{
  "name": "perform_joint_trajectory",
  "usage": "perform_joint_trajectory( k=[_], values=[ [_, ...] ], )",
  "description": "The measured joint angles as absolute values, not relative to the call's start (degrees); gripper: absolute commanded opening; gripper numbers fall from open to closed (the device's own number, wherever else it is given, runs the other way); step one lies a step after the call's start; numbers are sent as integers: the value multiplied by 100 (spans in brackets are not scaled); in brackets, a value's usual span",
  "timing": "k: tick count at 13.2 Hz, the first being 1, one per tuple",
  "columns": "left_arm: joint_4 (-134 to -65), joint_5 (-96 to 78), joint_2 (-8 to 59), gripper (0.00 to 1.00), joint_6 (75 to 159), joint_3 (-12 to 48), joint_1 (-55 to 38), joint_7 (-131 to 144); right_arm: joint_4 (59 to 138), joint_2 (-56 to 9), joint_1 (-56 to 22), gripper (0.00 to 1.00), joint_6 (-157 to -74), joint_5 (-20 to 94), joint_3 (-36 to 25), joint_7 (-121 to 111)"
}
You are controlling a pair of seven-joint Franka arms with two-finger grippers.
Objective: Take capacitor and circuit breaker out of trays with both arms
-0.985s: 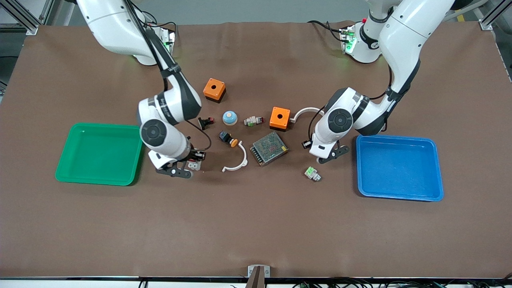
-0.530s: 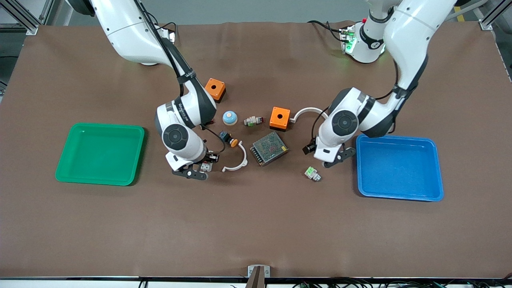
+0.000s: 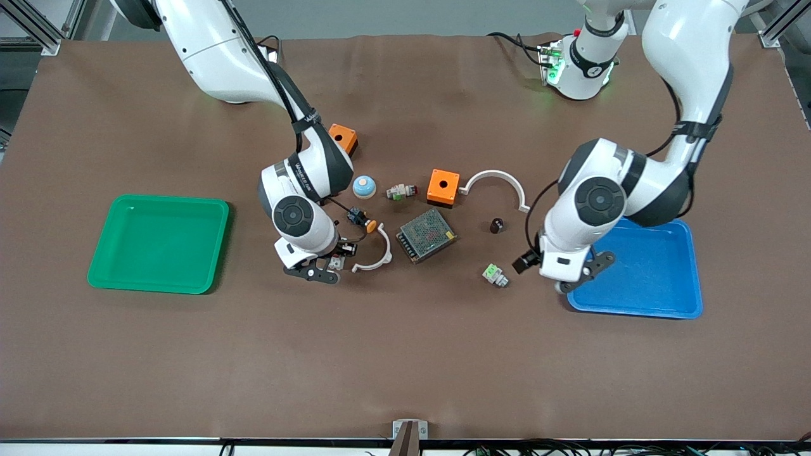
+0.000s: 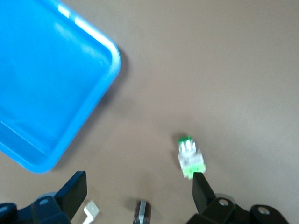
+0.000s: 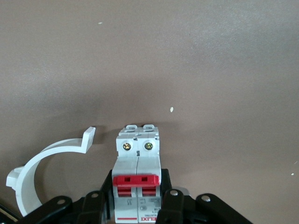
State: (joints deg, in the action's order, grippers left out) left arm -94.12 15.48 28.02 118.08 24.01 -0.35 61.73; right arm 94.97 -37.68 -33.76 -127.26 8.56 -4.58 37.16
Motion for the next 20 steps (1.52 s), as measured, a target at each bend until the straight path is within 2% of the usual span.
perform_joint_trajectory(
  k=[3,5,8,10,13,15,17,20],
  values=[
    [-8858,1682,2790,100,11592,2360,293,5919,9434,-3754,-3380,100,-12565,856,-463,3711],
    [-8612,1875,2778,100,11382,2363,361,5716,9227,-3458,-3377,100,-11703,856,-520,3711],
    [-8379,2361,2762,100,10902,2386,295,5304,9132,-2271,-3230,100,-10125,852,-624,3558],
    [-8061,2391,2733,100,10272,2369,320,4832,9342,-1376,-2931,100,-9449,813,-646,3187],
    [-7754,2396,2475,100,9836,2232,475,4325,10156,-225,-2405,100,-9249,459,-661,2464],
    [-7726,2365,2201,100,9696,2227,715,4008,10656,304,-1974,100,-9267,312,-667,1864],
    [-7723,2155,1964,100,9531,2228,802,3809,10874,576,-1451,100,-9295,266,-673,1161],
    [-7721,1868,1660,100,9478,2208,809,3472,10904,635,-631,100,-9417,206,-682,91]
  ],
)
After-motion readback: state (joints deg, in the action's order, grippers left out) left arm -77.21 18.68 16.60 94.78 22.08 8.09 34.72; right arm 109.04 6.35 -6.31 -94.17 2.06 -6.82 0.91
